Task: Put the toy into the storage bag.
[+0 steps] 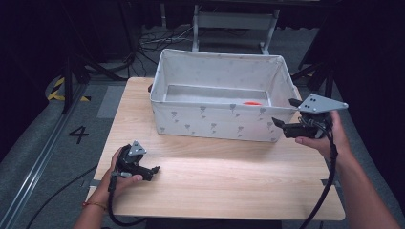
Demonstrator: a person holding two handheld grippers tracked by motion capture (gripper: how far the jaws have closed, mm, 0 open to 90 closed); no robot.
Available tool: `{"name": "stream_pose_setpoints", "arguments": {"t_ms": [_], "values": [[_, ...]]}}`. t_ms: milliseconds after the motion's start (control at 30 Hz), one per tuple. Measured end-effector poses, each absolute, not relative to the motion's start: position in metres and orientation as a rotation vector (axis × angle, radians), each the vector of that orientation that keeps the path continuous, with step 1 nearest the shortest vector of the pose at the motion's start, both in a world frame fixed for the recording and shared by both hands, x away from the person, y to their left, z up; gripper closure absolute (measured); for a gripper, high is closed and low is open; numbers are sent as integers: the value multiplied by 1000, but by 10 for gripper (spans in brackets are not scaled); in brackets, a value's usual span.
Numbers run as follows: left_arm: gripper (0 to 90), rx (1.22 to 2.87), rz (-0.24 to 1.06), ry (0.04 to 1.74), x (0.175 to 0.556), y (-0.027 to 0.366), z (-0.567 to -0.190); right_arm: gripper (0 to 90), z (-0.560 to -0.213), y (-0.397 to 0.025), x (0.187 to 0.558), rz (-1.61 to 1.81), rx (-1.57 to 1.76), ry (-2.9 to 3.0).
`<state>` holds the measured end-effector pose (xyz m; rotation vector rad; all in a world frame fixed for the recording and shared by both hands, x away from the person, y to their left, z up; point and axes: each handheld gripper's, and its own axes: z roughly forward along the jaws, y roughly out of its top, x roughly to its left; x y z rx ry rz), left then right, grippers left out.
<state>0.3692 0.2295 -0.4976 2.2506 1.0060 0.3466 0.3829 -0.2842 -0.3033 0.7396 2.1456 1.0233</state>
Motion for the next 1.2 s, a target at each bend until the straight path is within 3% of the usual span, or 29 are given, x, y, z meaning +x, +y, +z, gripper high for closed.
{"name": "stream_pose_setpoints", "arguments": {"t_ms": [633, 1200], "values": [[3, 2249, 348, 1009, 369, 229, -498, 221, -342, -299, 351, 938, 722, 2164], [4, 2248, 352, 1018, 368, 229, -497, 224, -410, -319, 348, 856, 826, 2241]]}}
